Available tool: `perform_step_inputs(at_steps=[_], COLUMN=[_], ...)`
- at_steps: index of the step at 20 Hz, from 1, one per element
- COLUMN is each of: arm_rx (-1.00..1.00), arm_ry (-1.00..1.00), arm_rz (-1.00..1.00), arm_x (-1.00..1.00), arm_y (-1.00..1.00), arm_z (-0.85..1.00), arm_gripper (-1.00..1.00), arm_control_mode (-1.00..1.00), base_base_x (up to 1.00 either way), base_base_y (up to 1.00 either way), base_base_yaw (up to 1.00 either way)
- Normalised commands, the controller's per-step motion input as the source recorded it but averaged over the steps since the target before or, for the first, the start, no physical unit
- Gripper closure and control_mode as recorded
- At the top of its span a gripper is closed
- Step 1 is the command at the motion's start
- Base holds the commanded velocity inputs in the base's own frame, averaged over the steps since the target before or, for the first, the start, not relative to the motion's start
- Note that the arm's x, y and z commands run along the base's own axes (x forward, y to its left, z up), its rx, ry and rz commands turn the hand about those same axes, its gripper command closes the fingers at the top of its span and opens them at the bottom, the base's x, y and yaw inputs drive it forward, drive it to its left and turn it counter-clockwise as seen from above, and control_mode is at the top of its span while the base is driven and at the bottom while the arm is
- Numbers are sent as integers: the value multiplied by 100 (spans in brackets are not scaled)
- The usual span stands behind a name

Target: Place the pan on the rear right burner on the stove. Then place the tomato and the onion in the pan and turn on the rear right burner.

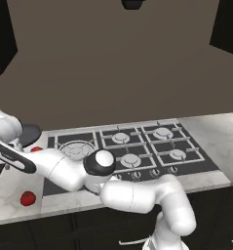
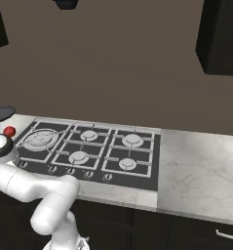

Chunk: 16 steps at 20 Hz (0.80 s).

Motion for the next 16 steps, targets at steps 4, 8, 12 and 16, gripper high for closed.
perform_step_inputs(at_steps=[4,8,12,16], arm_rx=[0,4,9,14], arm_ry=[0,1,0,0], arm_rz=[-21,-27,-30,-32], arm_x=[0,0,-1,-16], arm_y=[-82,-77,-93,-99], arm_z=[25,3,0,0], arm_gripper=[100,100,100,100], arm_control_mode=[-100,-100,-100,-100], base_base_x=[0,0,0,0], base_base_y=[0,0,0,0], base_base_yaw=[0,0,0,0])
